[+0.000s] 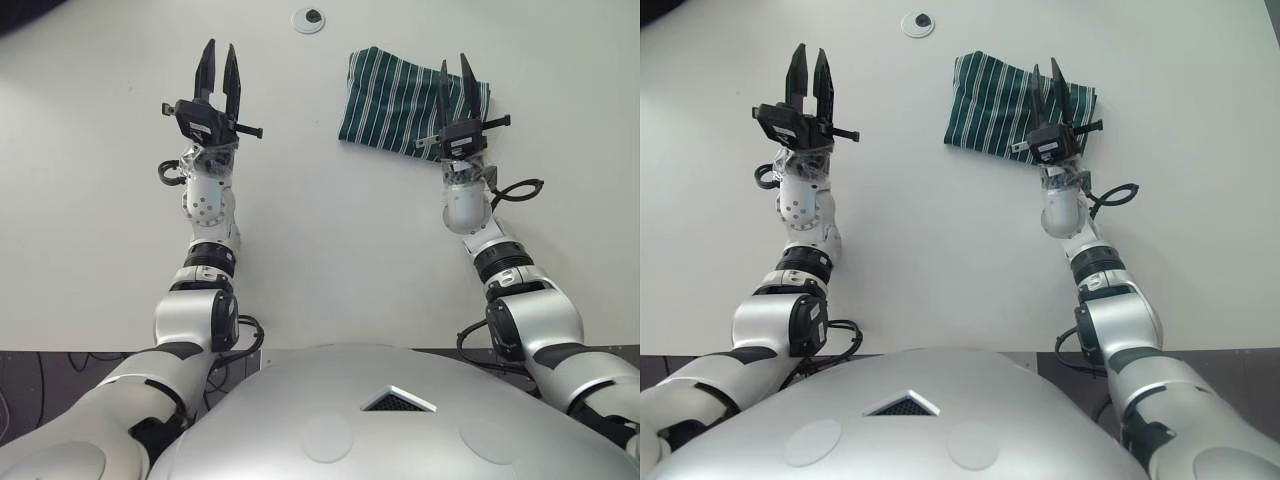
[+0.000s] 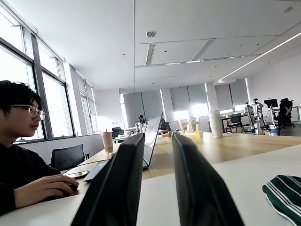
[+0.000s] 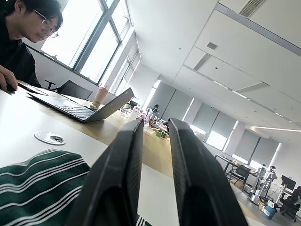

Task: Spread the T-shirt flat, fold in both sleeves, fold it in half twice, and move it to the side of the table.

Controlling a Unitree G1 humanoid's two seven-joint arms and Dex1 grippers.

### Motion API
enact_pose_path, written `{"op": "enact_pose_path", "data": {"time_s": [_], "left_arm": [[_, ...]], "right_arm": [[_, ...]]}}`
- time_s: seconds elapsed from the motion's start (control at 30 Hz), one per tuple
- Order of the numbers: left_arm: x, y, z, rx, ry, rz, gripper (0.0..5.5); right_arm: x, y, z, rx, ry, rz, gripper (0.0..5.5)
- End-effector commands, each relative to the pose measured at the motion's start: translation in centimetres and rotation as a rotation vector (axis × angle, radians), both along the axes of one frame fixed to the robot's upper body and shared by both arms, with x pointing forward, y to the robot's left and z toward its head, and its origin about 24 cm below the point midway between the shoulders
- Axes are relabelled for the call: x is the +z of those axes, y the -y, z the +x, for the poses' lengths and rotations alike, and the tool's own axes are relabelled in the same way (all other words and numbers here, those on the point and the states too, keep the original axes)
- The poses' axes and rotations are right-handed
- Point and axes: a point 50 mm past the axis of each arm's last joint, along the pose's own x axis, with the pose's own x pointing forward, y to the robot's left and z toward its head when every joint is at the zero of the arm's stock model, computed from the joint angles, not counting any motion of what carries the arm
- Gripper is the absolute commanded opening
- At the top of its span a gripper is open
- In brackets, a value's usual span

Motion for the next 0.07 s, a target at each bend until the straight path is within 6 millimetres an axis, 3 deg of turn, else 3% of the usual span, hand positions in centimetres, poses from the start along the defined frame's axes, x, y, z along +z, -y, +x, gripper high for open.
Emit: {"op": "enact_pose_path", "data": {"time_s": [0.03, 0.07], "left_arm": [[-0.46, -0.41, 0.62, 0.014, -0.061, 0.024, 1.0], [-0.4, -0.37, 0.86, 0.015, -0.067, 0.025, 1.0]], "right_arm": [[0.57, -0.44, 1.32, -0.005, -0.01, -0.019, 0.94], [0.61, -0.5, 1.5, -0.007, -0.013, -0.021, 0.94]]}}
